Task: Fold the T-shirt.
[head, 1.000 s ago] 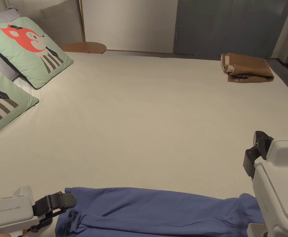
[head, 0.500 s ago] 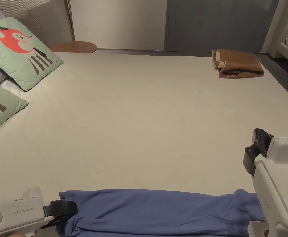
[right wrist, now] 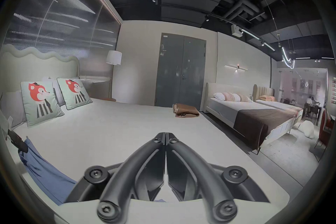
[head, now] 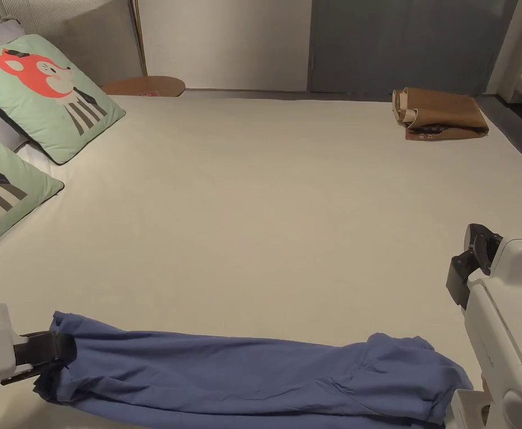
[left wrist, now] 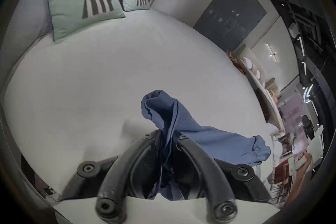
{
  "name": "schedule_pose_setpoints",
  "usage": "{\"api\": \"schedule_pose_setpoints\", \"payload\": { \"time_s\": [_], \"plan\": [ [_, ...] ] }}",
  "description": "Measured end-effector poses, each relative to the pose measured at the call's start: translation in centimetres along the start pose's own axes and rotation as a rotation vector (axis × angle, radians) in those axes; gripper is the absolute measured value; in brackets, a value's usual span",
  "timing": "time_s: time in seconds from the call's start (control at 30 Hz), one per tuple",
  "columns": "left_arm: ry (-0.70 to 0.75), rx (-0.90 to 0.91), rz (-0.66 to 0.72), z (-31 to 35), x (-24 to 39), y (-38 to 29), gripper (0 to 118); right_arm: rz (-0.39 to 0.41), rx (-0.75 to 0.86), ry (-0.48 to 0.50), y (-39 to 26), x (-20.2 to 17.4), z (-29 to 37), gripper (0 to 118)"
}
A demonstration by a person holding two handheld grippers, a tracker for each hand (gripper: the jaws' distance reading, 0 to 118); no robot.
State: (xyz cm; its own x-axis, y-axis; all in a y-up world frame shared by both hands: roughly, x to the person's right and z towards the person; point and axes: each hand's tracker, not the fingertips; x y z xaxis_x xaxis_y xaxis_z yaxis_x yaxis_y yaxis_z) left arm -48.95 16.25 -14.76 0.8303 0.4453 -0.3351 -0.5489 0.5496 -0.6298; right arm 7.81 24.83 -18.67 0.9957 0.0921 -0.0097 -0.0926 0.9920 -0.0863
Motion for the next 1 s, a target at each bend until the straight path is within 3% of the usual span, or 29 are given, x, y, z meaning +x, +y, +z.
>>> {"api": "schedule_pose_setpoints", "payload": {
  "time_s": [0.17, 0.53, 0.83, 0.9, 1.0],
  "plan": [
    [-0.03, -0.012, -0.038, -0.4, 5.6, -2.0, 7, 0.001, 0.0, 0.012, 0.4, -0.3, 0.9, 1],
    [-0.247, -0.168, -0.142, -7.5, 18.4, -7.3, 7, 0.013, 0.004, 0.008, 0.3, 0.8, 1.5, 1],
    [-0.196, -0.236, -0.19, -11.3, 22.5, -11.2, 11, 0.007, -0.01, -0.016, -0.2, 2.6, 1.5, 1],
    [-0.212, -0.235, -0.206, -10.9, 22.7, -11.5, 28, 0.007, -0.01, -0.021, -0.3, 2.7, 1.6, 1],
    [-0.303, -0.209, -0.181, -10.1, 22.8, -11.4, 97, 0.001, -0.017, -0.021, -0.2, 2.7, 2.0, 1]
  ]
}}
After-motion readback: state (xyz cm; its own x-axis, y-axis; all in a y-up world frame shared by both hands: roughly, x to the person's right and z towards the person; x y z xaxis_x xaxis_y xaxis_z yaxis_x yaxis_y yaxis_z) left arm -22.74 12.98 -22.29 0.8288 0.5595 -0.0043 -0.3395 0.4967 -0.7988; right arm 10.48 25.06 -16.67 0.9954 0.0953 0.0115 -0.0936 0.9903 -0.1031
